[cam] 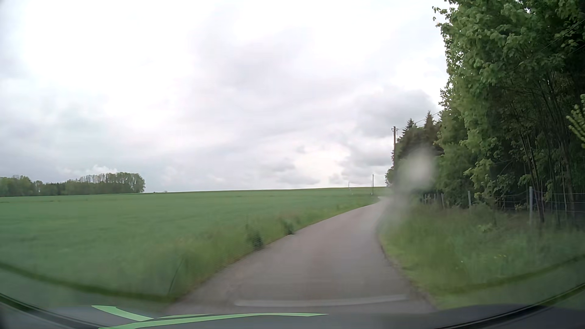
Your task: Follow the waypoints while adhering to traffic rules and regulations
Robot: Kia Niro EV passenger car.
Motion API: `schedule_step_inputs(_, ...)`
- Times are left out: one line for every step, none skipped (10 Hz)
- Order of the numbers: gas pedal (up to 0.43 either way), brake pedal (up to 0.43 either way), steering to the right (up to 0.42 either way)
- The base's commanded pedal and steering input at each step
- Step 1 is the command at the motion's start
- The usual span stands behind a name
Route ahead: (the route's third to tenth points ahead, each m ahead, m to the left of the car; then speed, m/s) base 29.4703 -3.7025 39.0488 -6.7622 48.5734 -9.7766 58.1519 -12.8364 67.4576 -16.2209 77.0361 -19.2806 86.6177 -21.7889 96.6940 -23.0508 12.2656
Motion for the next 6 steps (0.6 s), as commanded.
schedule_step_inputs(0.311, 0.0, 0.089)
schedule_step_inputs(0.311, 0.0, 0.086)
schedule_step_inputs(0.311, 0.0, 0.08)
schedule_step_inputs(0.311, 0.0, 0.074)
schedule_step_inputs(0.319, 0.0, 0.067)
schedule_step_inputs(0.331, 0.0, 0.06)
